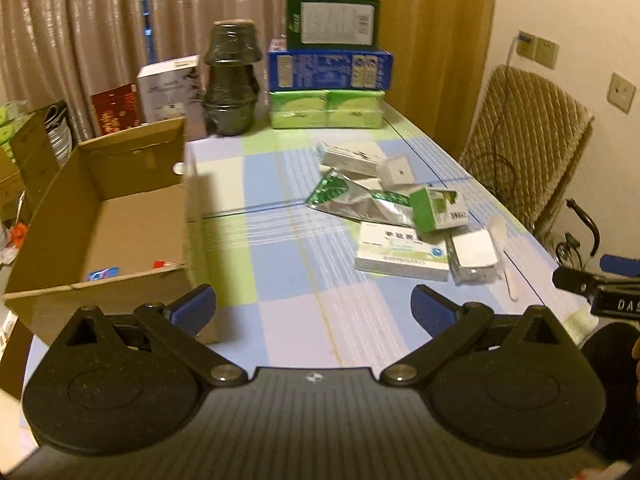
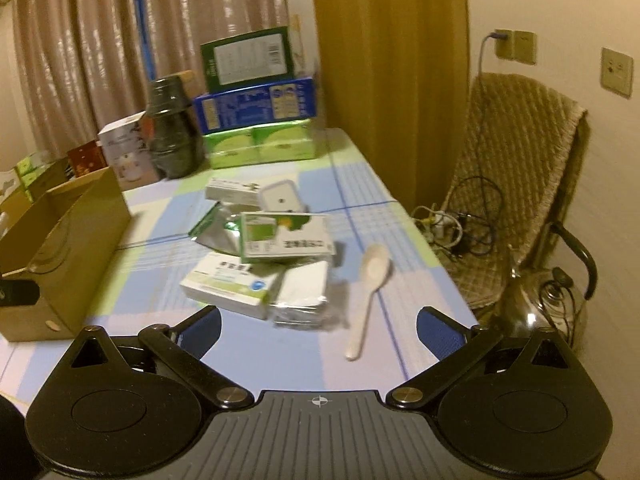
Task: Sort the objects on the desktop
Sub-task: 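Withdraw both grippers from the cardboard box back over the table, then grasp the clear plastic tray with the right gripper, then grasp the white tablet box with the left gripper while the right gripper holds the tray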
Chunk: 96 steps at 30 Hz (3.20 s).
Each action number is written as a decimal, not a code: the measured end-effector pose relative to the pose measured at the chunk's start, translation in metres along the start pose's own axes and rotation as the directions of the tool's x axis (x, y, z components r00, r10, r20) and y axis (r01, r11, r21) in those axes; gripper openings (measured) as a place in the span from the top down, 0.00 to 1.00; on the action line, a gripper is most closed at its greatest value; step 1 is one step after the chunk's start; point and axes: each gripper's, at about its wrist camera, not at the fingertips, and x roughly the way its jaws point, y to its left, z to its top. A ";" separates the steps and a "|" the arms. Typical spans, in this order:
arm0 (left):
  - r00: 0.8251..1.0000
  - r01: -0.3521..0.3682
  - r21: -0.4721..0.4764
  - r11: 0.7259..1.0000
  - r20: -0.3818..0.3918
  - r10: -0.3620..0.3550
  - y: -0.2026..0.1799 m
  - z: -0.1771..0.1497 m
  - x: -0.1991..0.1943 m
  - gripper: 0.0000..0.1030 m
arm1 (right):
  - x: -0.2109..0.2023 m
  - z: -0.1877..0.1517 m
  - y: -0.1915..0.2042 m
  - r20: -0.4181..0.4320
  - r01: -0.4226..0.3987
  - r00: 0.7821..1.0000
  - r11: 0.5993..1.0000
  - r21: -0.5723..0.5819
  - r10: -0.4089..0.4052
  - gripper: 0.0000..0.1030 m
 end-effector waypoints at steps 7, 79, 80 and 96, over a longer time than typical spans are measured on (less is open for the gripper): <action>0.999 0.025 0.042 0.999 -0.035 -0.024 -0.022 0.000 0.022 0.01 | 0.011 -0.002 -0.016 -0.013 0.029 1.000 0.999 0.029 -0.028 0.02; 0.988 0.068 0.021 0.998 -0.138 -0.064 -0.005 0.002 0.145 0.01 | 0.172 -0.012 0.053 -0.248 -0.305 0.937 0.921 -0.244 0.245 0.45; 0.988 0.069 0.019 0.997 -0.138 -0.066 -0.006 0.002 0.145 0.01 | 0.173 -0.012 0.051 -0.249 -0.305 0.937 0.921 -0.240 0.246 0.45; 0.989 0.064 -0.017 0.998 -0.129 -0.066 -0.001 0.004 0.147 0.01 | 0.180 -0.014 0.070 -0.348 -0.553 0.824 0.768 -0.324 0.447 0.45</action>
